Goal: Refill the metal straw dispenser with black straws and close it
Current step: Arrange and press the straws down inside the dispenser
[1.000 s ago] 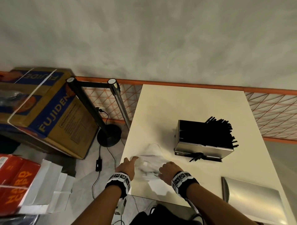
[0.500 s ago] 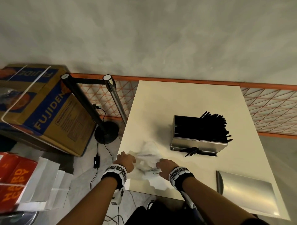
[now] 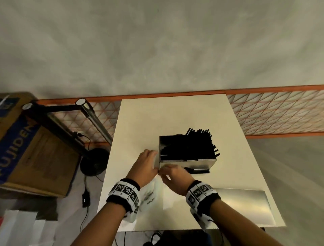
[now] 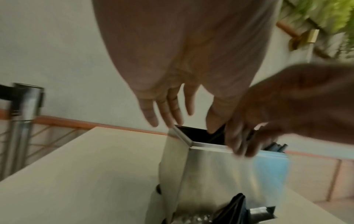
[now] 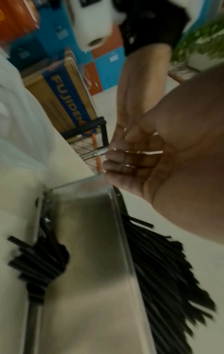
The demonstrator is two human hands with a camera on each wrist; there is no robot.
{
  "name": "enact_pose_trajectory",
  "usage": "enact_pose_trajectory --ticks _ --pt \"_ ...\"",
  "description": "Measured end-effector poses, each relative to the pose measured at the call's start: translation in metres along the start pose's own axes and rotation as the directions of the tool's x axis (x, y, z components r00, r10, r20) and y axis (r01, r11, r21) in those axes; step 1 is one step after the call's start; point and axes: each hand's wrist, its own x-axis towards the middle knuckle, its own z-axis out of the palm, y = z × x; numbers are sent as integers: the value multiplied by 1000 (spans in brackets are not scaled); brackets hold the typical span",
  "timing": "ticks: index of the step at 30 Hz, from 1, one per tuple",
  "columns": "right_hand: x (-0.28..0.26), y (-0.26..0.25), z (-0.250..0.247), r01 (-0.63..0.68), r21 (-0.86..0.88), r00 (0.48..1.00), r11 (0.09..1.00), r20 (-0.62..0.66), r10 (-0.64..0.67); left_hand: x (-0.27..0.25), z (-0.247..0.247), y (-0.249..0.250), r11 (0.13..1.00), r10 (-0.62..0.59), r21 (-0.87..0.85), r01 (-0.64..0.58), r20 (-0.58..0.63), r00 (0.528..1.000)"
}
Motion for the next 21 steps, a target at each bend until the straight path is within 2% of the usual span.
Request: enact_pose_trajectory --ticks 2,4,8,11,14,16,20,21 --pt "-7 9 -28 24 12 987 1000 -157 -22 15 6 16 991 105 -84 -103 11 994" --pt "-13 21 -54 0 1 947 1000 -320 1 30 16 28 982 158 -105 -155 21 987" --pt "-20 59 -91 -166 11 789 986 -598 140 57 42 45 982 174 -86 -169 53 983" --pt "-21 91 -103 -392 116 685 913 -626 374 72 59 52 981 173 -101 -166 68 983" --pt "-21 111 -107 -612 253 611 749 -451 651 83 69 54 982 169 -91 -166 28 985" --pt "-19 116 -102 -673 266 610 690 -326 722 87 71 56 985 150 -90 -150 3 989" --pt "-13 105 -81 -620 169 742 766 -189 643 92 74 60 987 153 -51 -151 42 987" --pt "-13 104 -75 -614 122 760 780 -177 625 93 74 60 988 146 -59 -143 50 988"
